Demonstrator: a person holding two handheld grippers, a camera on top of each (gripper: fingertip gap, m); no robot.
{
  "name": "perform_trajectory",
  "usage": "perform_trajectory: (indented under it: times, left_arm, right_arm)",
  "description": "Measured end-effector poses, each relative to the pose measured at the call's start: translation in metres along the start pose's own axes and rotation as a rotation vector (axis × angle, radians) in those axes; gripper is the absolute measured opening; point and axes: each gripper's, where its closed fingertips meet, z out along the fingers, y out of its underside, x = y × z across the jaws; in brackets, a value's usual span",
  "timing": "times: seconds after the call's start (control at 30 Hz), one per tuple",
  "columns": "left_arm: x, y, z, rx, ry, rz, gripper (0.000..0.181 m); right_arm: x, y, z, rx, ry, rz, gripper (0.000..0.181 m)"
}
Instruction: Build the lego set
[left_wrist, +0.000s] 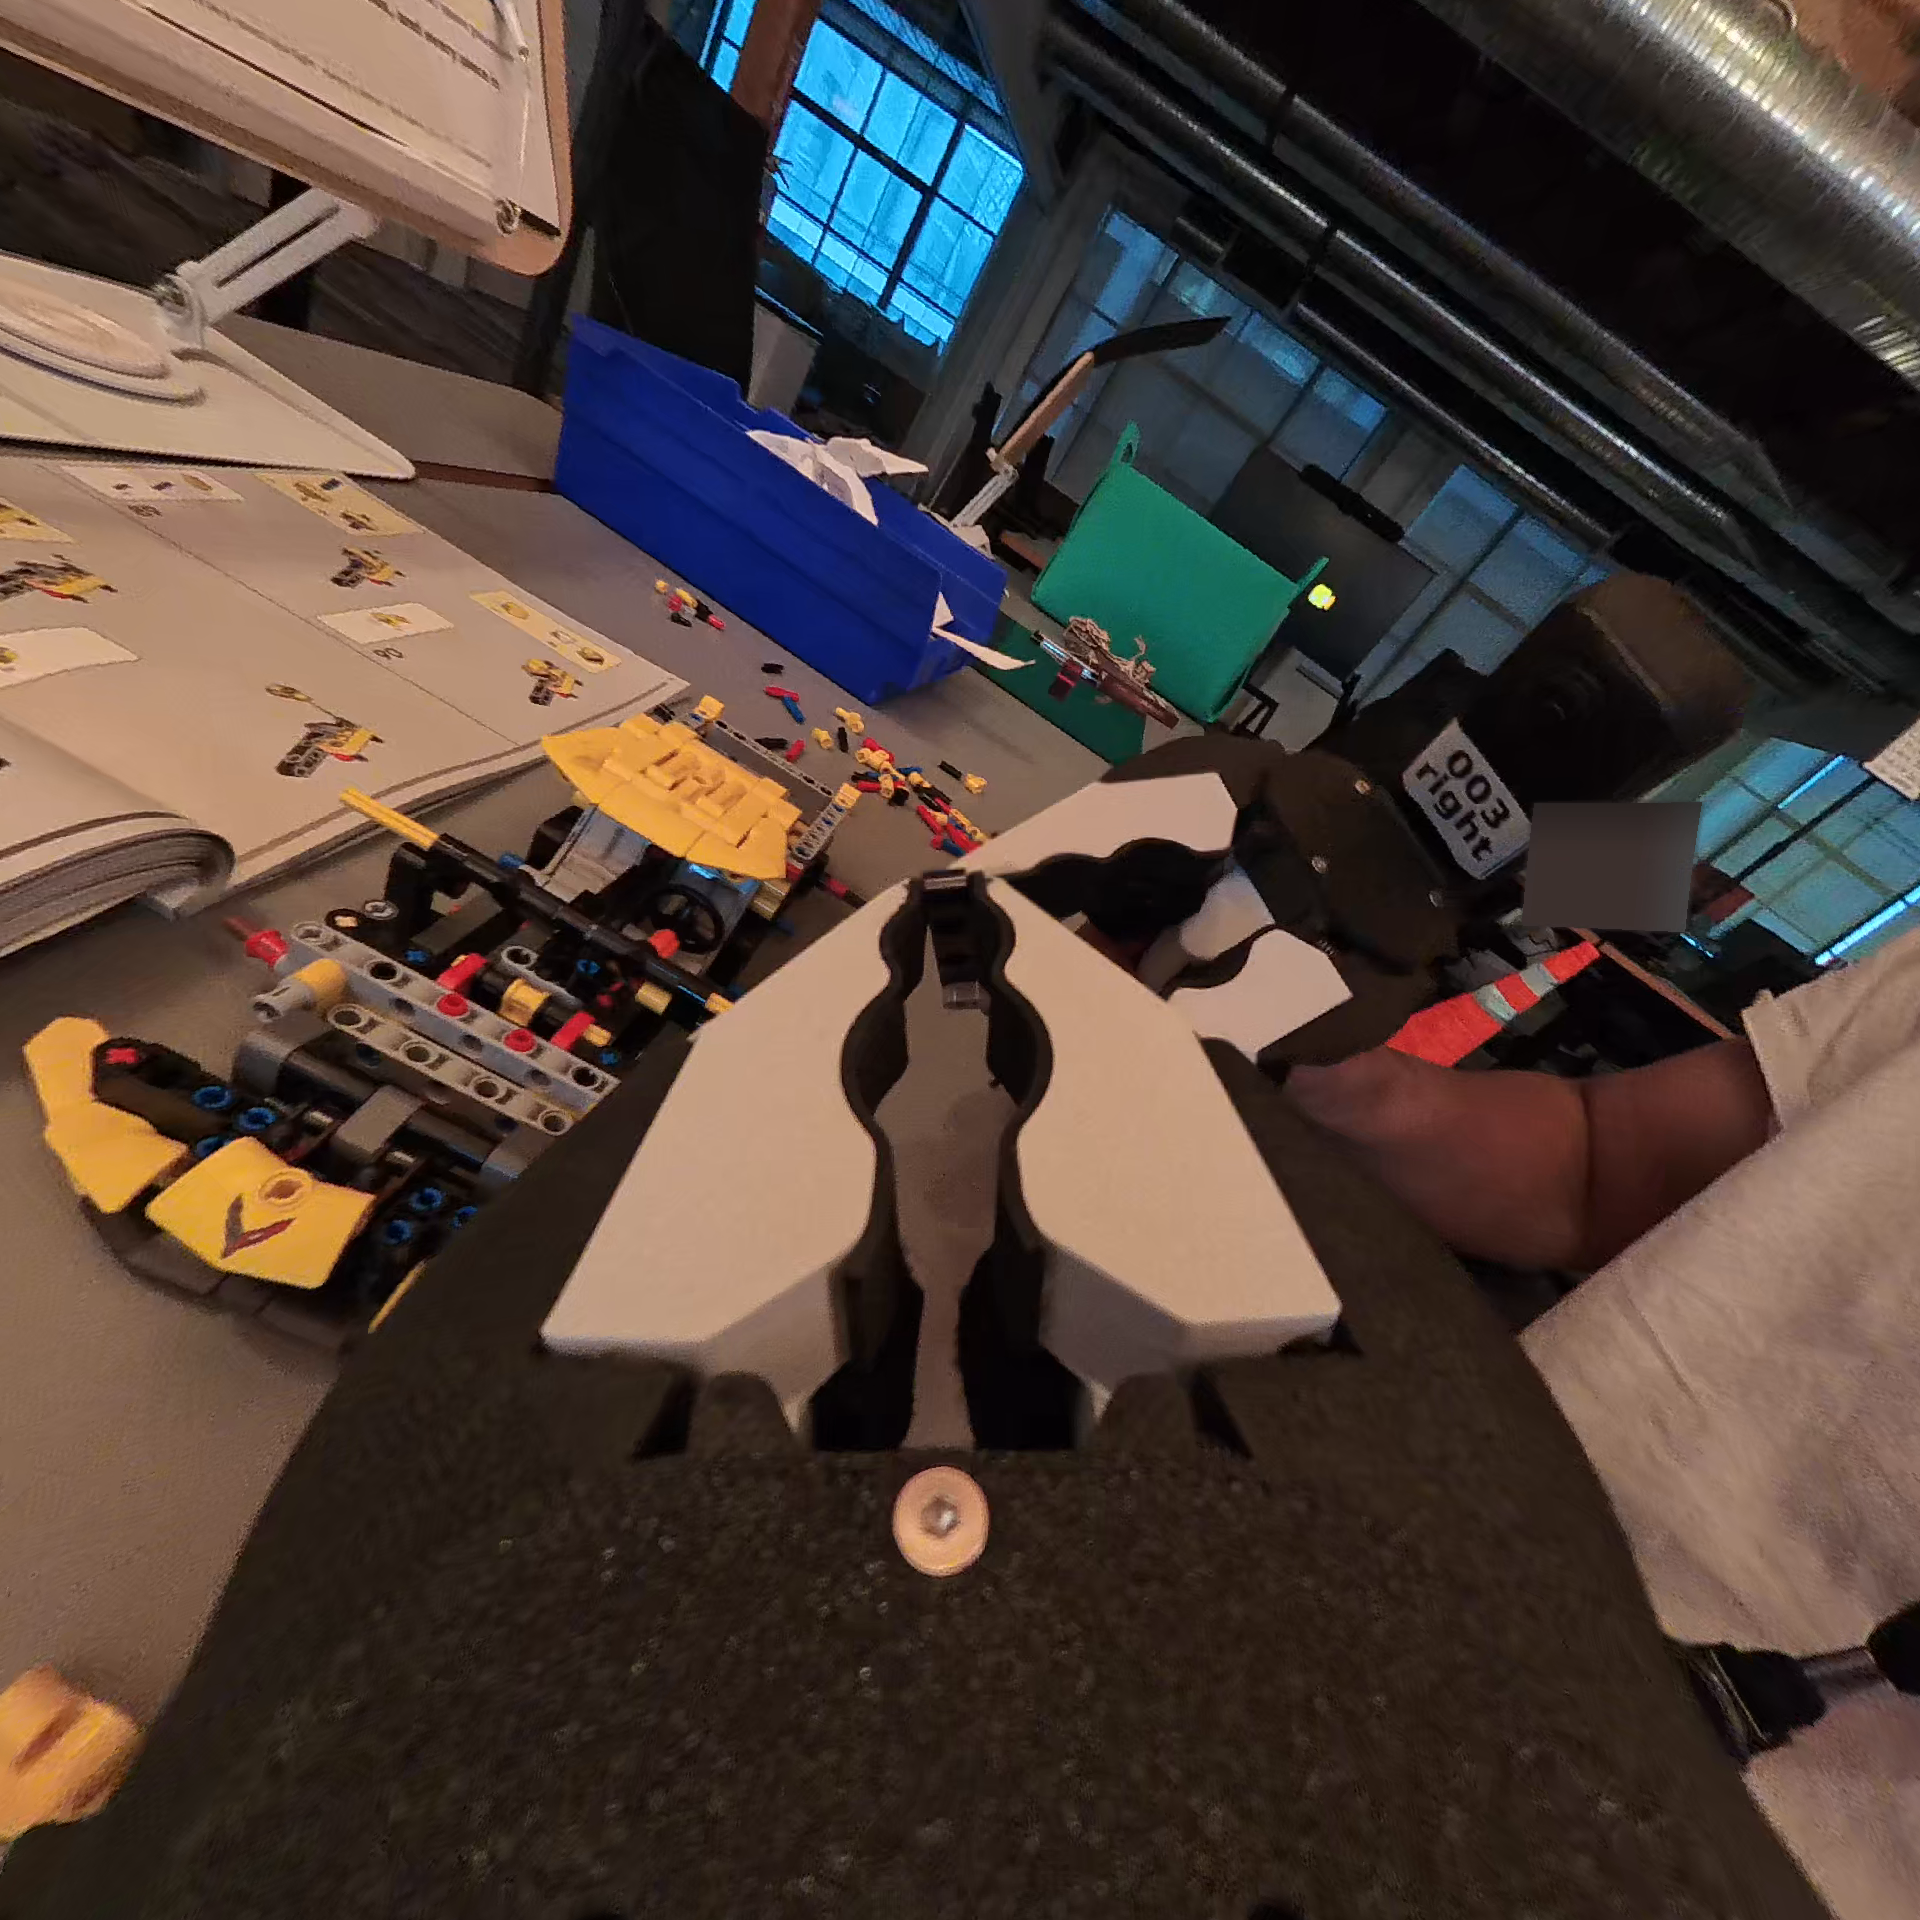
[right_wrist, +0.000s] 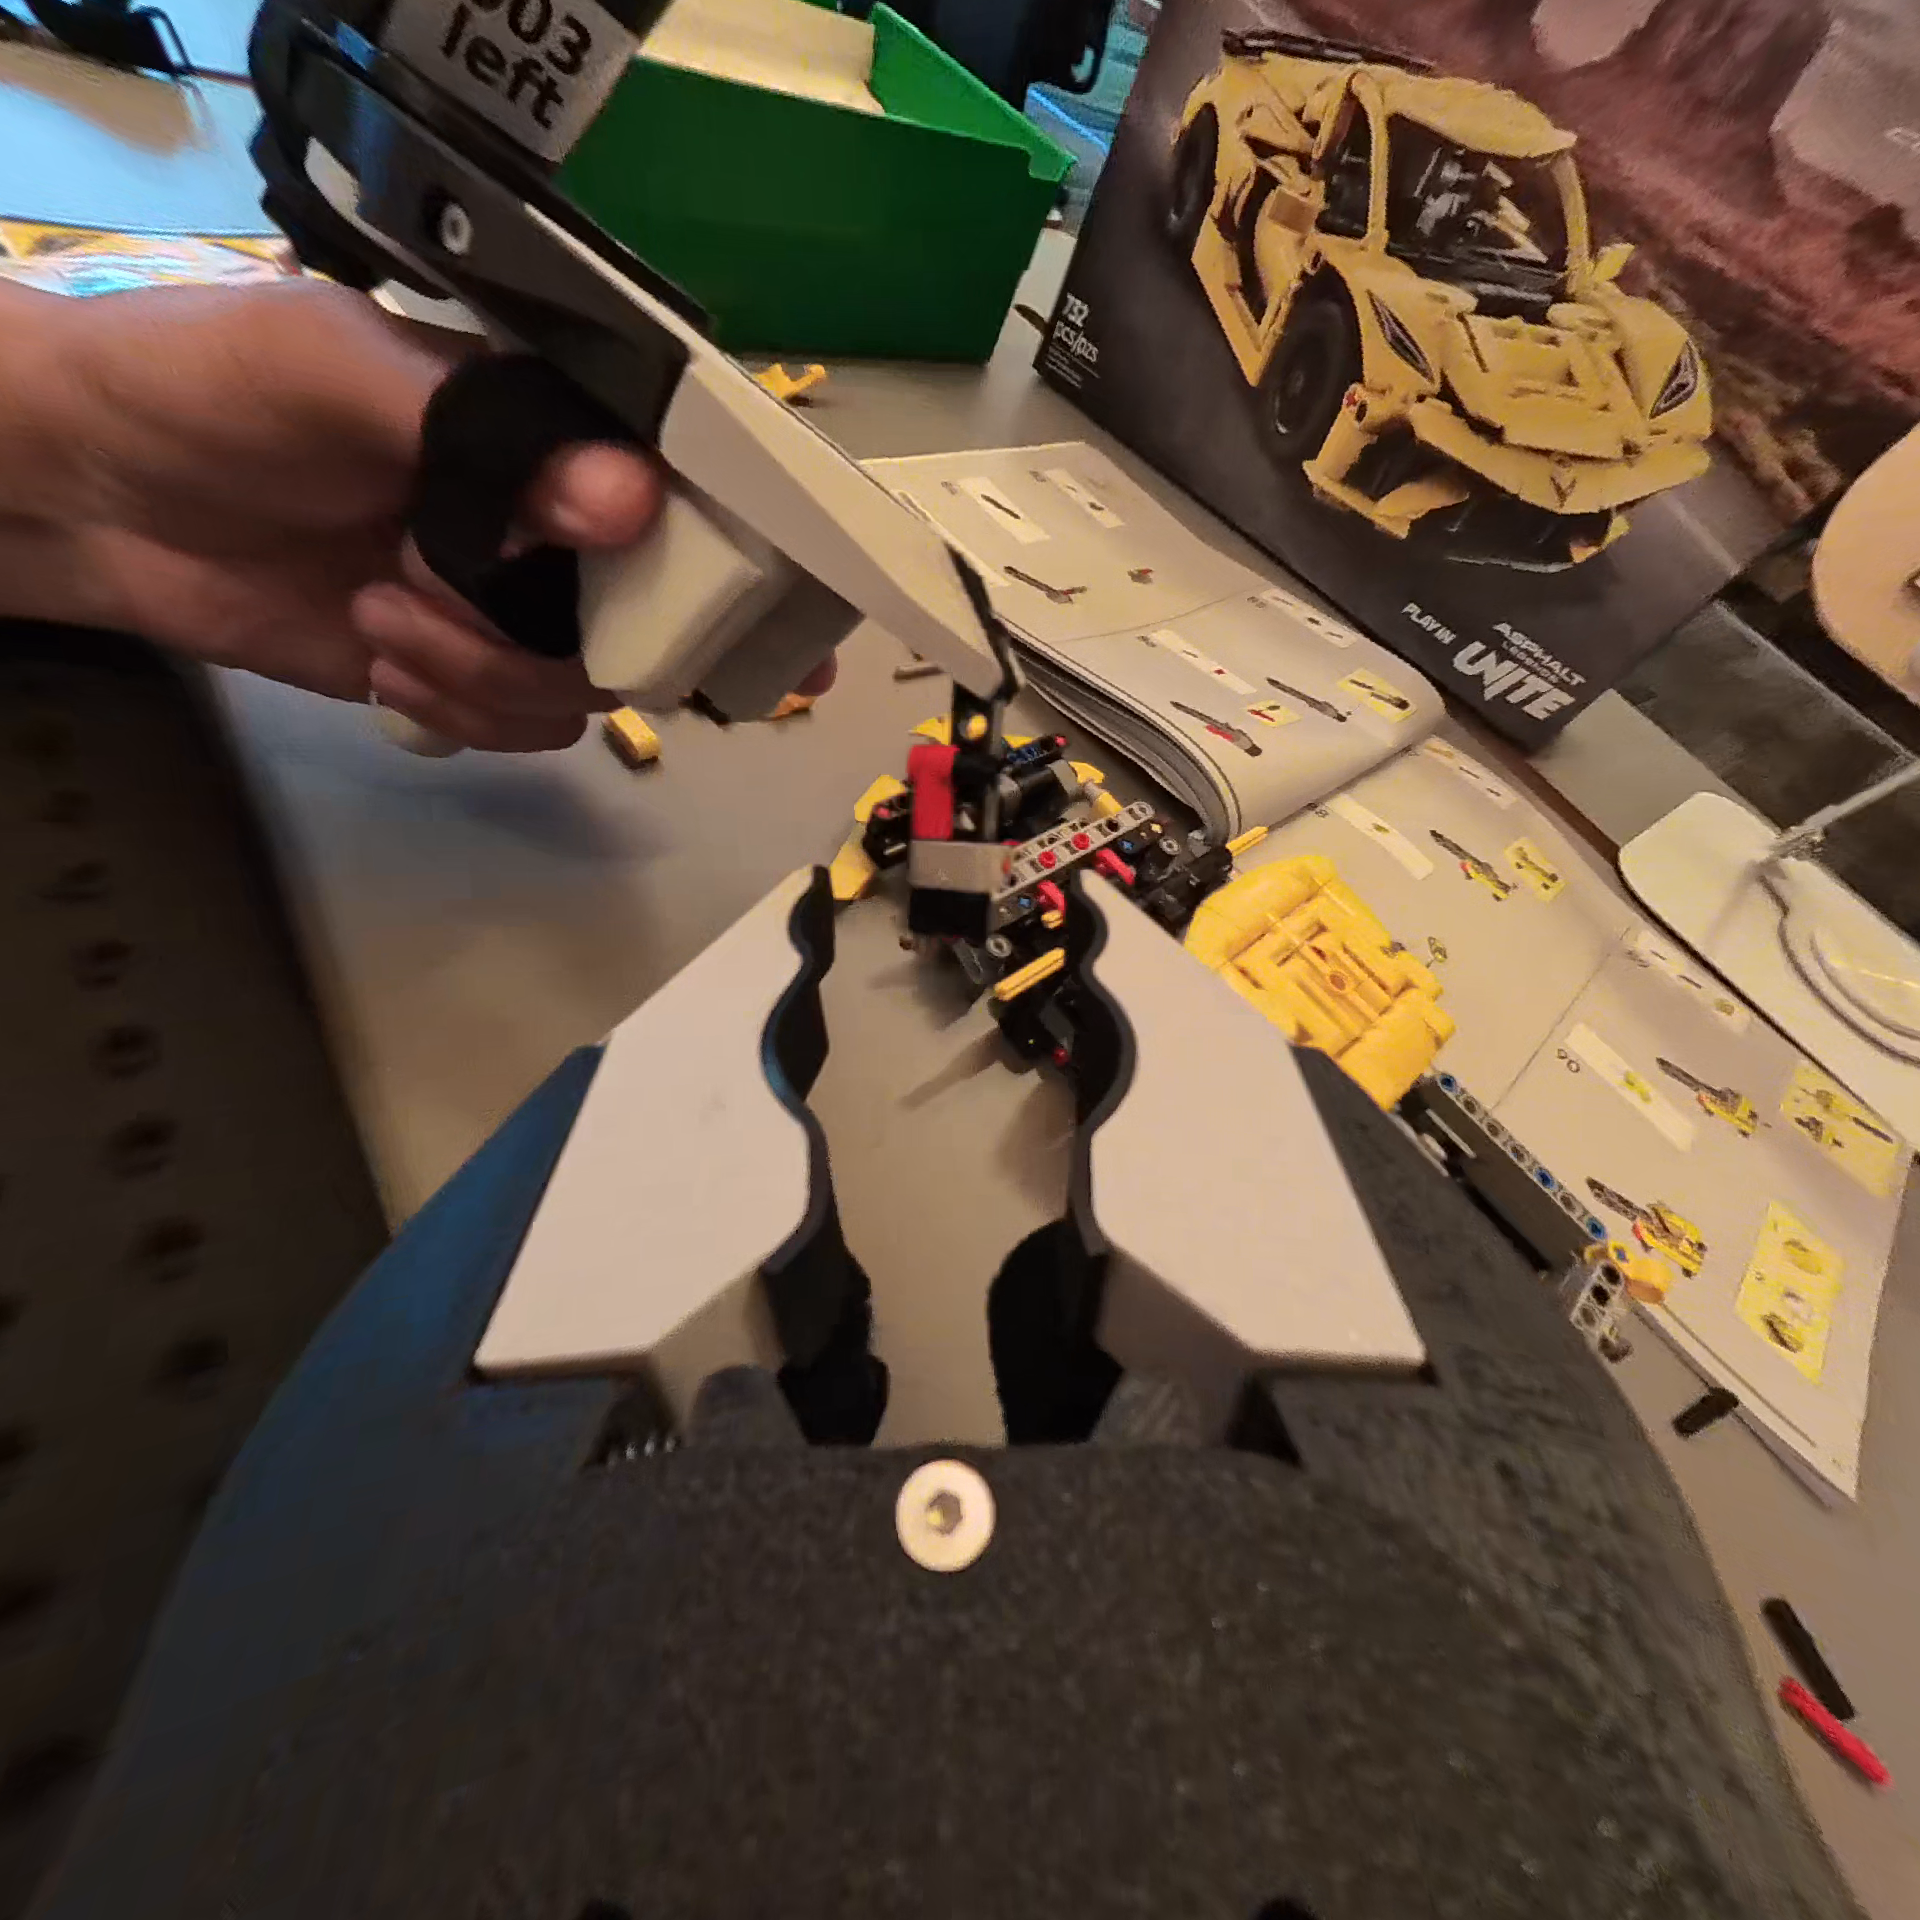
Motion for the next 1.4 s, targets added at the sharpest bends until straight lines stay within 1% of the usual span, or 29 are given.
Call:
perform_trajectory:
  times: [0.03,0.1,0.17,0.23,0.33,0.4,0.57,0.67,0.73,0.8,0.9,0.97,1.0,1.1,1.17,1.23,1.27,1.3,1.33,1.4]
  left_arm:
    - [0.002,0.002,0.001,-0.011,0.01,0.004,0.008]
    - [0.004,0.006,0.004,-0.031,0.011,0.019,0.008]
    - [0.005,0.009,0.004,-0.05,0.008,0.04,0.008]
    - [0.001,0.018,0.004,-0.101,-0.005,0.053,0.008]
    - [0.003,0.021,0.004,-0.122,0.001,0.068,0.008]
    - [0.001,0.028,0.004,-0.163,0.002,0.072,0.008]
    - [-0.001,0.045,0.002,-0.253,0.043,0.004,0.008]
    - [-0.001,0.05,0.002,-0.286,0.04,0.015,0.007]
    - [-0.002,0.047,0.001,-0.273,0.029,0.038,0.007]
    - [-0.003,0.039,-0.002,-0.233,0.017,0.049,0.007]
    - [-0.018,0.015,-0.011,-0.117,-0.059,0.035,0.008]
    - [-0.033,-0.004,-0.023,-0.02,-0.144,0.041,0.008]
    - [-0.041,-0.011,-0.029,0.016,-0.192,0.054,0.007]
    - [-0.057,-0.024,-0.045,0.074,-0.31,0.098,0.007]
    - [-0.061,-0.026,-0.049,0.084,-0.325,0.09,0.007]
    - [-0.061,-0.026,-0.049,0.09,-0.31,0.067,0.007]
    - [-0.061,-0.027,-0.049,0.098,-0.3,0.054,0.007]
    - [-0.06,-0.027,-0.049,0.103,-0.294,0.046,0.007]
    - [-0.06,-0.028,-0.049,0.104,-0.293,0.045,0.007]
    - [-0.061,-0.026,-0.049,0.097,-0.289,0.044,0.007]
  right_arm:
    - [-0.002,-0.001,0.001,-0.001,-0.004,-0.006,0.039]
    - [0.0,0.001,-0.001,-0.011,0.021,-0.045,0.019]
    - [0.003,0.003,-0.003,-0.021,0.043,-0.075,0.018]
    - [0.006,0.011,-0.002,-0.064,0.057,-0.107,0.018]
    - [0.006,0.011,-0.004,-0.068,0.072,-0.163,0.017]
    - [0.004,0.017,-0.003,-0.087,0.049,-0.191,0.017]
    - [-0.002,0.027,-0.004,-0.102,-0.026,-0.271,0.017]
    - [-0.003,0.031,-0.004,-0.106,-0.041,-0.32,0.017]
    - [-0.001,0.029,-0.002,-0.094,-0.035,-0.293,0.018]
    - [0.004,0.022,-0.002,-0.086,-0.011,-0.227,0.02]
    - [0.014,0.001,-0.005,-0.044,-0.047,-0.094,0.042]
    - [0.037,-0.014,-0.005,-0.032,-0.061,-0.018,0.054]
    - [0.052,-0.02,-0.004,-0.026,-0.065,0.024,0.056]
    - [0.092,-0.029,0.004,0.007,-0.099,0.153,0.055]
    - [0.11,-0.025,0.012,0.068,-0.065,0.169,0.049]
    - [0.109,-0.02,0.013,0.172,-0.065,0.231,0.038]
    - [0.102,-0.018,0.012,0.187,-0.1,0.276,0.043]
    - [0.096,-0.019,0.008,0.2,-0.12,0.292,0.044]
    - [0.095,-0.019,0.004,0.223,-0.103,0.276,0.041]
    - [0.097,-0.015,0.004,0.202,-0.069,0.22,0.038]
